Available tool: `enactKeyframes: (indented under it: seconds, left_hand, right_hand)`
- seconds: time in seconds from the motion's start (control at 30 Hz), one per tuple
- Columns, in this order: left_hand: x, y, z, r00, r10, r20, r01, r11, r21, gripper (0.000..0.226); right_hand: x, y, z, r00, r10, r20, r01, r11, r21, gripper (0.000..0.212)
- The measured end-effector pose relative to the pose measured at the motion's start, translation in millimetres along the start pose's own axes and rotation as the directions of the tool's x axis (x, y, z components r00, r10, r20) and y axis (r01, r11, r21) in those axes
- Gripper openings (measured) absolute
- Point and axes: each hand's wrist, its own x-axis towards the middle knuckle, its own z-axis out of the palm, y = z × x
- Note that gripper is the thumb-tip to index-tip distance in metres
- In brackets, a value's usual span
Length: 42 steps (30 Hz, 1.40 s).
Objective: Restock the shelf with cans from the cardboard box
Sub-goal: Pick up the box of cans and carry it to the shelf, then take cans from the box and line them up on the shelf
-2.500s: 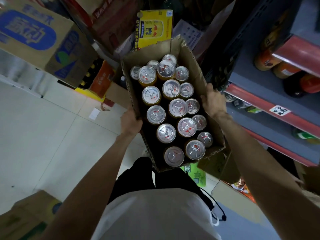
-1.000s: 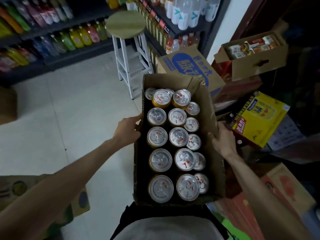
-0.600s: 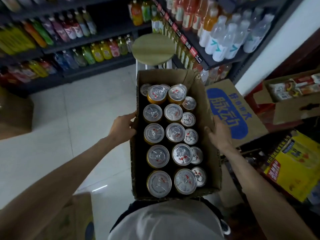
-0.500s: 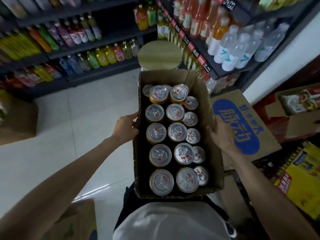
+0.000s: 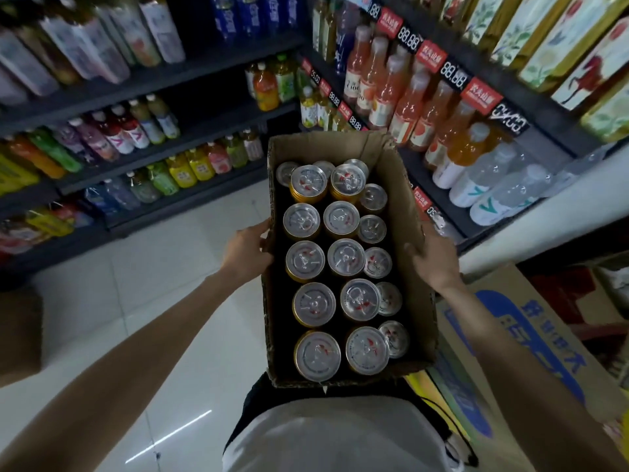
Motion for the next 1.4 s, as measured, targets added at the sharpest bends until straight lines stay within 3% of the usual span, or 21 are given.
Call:
enactKeyframes:
  seconds: [0.23, 0.4, 0.6, 0.77, 1.4]
  left_hand:
    - [94.1, 2.1, -28.5, 1.000, -0.020, -0.002, 0.020, 1.000, -0.023, 0.070]
    - [146.7, 7.1, -28.0, 0.997, -0.068, -0.018, 0.068, 0.997, -0.045, 0.071]
    - [198.8, 4.2, -15.0, 0.987, -0.161, -0.023, 0.156, 0.979, -0.131, 0.074]
    - [235.2, -2.0, -2.7, 0.969, -0.245, -0.042, 0.237, 0.961, -0.139, 0.075]
    - [226.8, 15.4, 21.2, 0.953, -0.300, -0.040, 0.287, 0.937, -0.201, 0.080]
  right_hand:
    - [99.3, -29.1, 7.4, 1.000, 0.028, 0.007, -0.028, 0.999, -0.019, 0.036]
    - [170.0, -27.6, 13.9, 0.998, -0.052, 0.027, 0.053, 0.998, -0.021, 0.049]
    - [239.7, -27.8, 22.8, 0.993, -0.098, 0.061, 0.103, 0.992, -0.070, 0.027]
    - [286.4, -33.4, 35.1, 0.989, -0.100, 0.104, 0.110, 0.990, -0.091, 0.030]
    - [330.6, -28.1, 47.2, 0.976, -0.119, 0.183, 0.140, 0.984, -0.110, 0.031]
